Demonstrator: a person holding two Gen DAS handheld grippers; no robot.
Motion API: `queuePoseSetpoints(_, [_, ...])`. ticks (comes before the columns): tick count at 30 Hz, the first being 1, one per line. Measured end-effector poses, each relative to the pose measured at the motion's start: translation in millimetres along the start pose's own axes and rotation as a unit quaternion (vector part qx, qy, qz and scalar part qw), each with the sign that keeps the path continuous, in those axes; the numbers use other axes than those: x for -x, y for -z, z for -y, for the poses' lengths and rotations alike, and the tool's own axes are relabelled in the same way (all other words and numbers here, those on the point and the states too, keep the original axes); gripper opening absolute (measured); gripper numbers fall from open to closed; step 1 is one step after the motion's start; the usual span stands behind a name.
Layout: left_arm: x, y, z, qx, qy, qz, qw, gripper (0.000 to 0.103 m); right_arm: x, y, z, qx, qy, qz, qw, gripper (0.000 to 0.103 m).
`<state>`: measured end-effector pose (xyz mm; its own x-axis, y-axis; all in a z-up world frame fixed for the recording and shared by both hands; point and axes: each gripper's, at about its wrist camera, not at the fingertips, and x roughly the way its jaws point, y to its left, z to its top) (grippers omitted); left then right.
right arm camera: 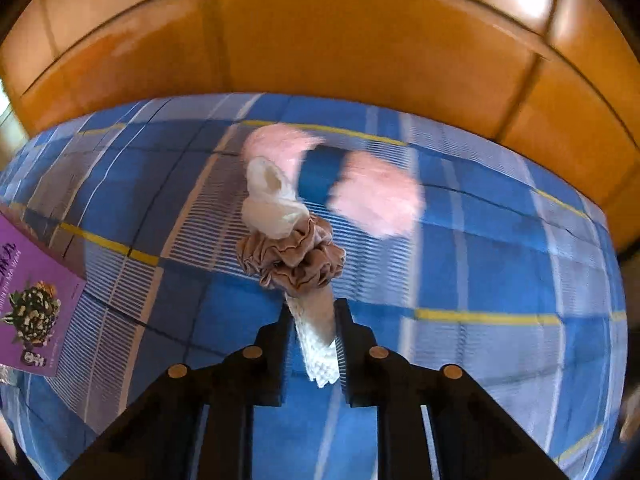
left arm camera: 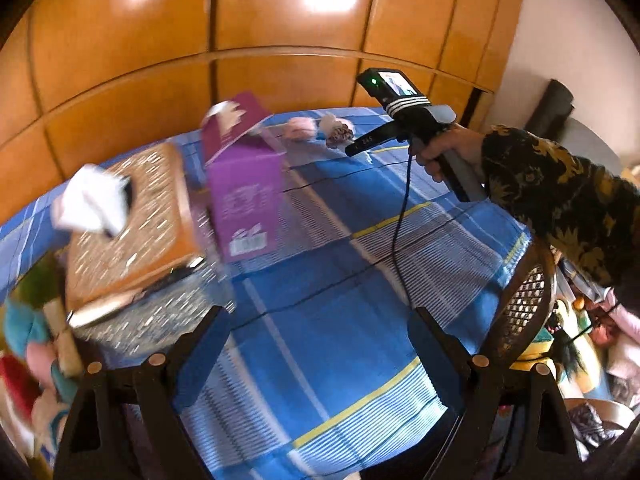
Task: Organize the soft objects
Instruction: 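Grasp the brown scrunchie with white sock using the right tool and lift it, then grasp the pink towel roll with the left tool while the right tool holds the scrunchie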
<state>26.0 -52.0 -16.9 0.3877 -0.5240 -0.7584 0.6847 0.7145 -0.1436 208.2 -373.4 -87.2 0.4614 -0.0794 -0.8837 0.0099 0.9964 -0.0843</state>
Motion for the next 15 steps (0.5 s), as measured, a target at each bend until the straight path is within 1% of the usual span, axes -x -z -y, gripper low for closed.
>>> queuePoseSetpoints(2, [-6.3,-14.4,13.6,-0.015,0.009,-0.001,0.9998,0.091,11.9,6.5,13.5,-0.034,0.016,0.009,0.999,0.017])
queuePoseSetpoints(6, [-18.1,-45.4,39.8,-0.046,0.009,0.003,0.9989,0.091,33.0,20.0,52.0,-0.123,0.06,0.034,0.99,0.017])
queuePoseSetpoints(7, [-21.8,-55.2,47.2,-0.054,0.003,0.007,0.9985,0.091,36.0,21.1,60.8,-0.141,0.067,0.04,0.987,0.017])
queuePoseSetpoints(8, [-26.9,-66.2,54.0,-0.058,0.0,0.007,0.9983,0.091,42.8,25.2,73.3,-0.172,0.074,0.049,0.981,0.017])
queuePoseSetpoints(10, [-37.6,-86.1,60.4,-0.054,0.004,0.004,0.9985,0.091,53.4,30.1,91.0,-0.217,0.075,0.069,0.971,0.017])
queuePoseSetpoints(11, [-44.0,-97.3,62.1,-0.048,0.006,0.003,0.9989,0.091,58.2,32.4,97.6,-0.228,0.078,0.076,0.968,0.017])
queuePoseSetpoints(12, [-54.0,-112.4,61.6,-0.027,0.006,-0.003,0.9996,0.091,62.8,35.5,104.4,-0.244,0.085,0.084,0.962,0.017])
queuePoseSetpoints(13, [-59.8,-120.8,59.6,-0.011,0.01,-0.006,0.9999,0.091,65.6,38.2,110.5,-0.26,0.083,0.088,0.958,0.017])
queuePoseSetpoints(15, [-81.0,-147.4,50.1,0.053,0.029,-0.019,0.998,0.09,67.7,39.8,118.2,-0.275,0.075,0.091,0.954,0.017])
